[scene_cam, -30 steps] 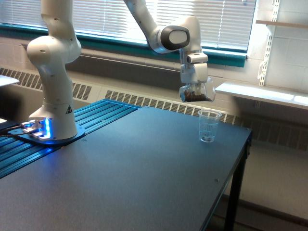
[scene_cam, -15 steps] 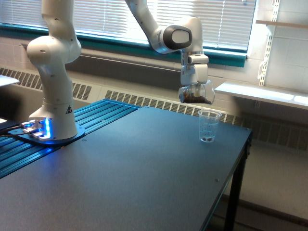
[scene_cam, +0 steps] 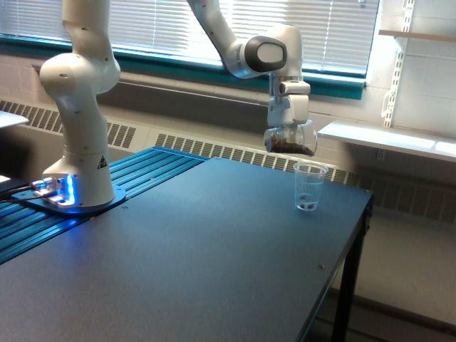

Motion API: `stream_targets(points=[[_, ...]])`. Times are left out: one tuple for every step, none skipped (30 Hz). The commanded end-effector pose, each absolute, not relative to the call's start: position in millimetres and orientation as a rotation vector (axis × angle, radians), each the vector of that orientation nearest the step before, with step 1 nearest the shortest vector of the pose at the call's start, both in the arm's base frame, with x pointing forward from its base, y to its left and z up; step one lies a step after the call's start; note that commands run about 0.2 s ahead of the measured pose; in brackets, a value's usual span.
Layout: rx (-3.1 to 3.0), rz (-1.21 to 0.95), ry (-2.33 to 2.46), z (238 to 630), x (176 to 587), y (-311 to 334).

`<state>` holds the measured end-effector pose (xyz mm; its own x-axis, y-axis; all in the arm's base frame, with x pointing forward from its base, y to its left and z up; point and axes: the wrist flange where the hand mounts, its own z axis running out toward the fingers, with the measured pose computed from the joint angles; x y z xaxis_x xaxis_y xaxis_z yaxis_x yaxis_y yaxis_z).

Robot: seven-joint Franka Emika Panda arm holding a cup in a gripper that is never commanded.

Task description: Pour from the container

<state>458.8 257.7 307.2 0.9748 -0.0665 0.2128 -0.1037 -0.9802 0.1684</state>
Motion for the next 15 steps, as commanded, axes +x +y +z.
stream_targets(points=[[2.926, 0.307, -0.105, 309.6, 457.3, 263.5], [2.924, 0.305, -0.103, 309.1, 457.1, 263.2], [2.921, 0.303, -0.102, 309.1, 457.0, 262.9], [2.916, 0.301, -0.100, 309.4, 457.2, 262.4], [2.914, 0.299, -0.099, 309.5, 457.3, 262.2], [2.913, 0.298, -0.100, 309.2, 457.2, 261.9], [2.911, 0.297, -0.102, 308.8, 457.0, 261.6], [2.909, 0.296, -0.104, 308.5, 456.9, 261.1], [2.908, 0.294, -0.105, 308.1, 456.6, 260.8], [2.908, 0.292, -0.105, 307.5, 456.4, 260.6], [2.907, 0.290, -0.106, 307.2, 456.2, 260.4], [2.905, 0.291, -0.106, 307.2, 456.2, 260.5], [2.905, 0.289, -0.104, 307.2, 456.1, 260.9], [2.906, 0.287, -0.102, 306.8, 455.9, 261.4], [2.905, 0.285, -0.100, 306.7, 455.9, 261.5]])
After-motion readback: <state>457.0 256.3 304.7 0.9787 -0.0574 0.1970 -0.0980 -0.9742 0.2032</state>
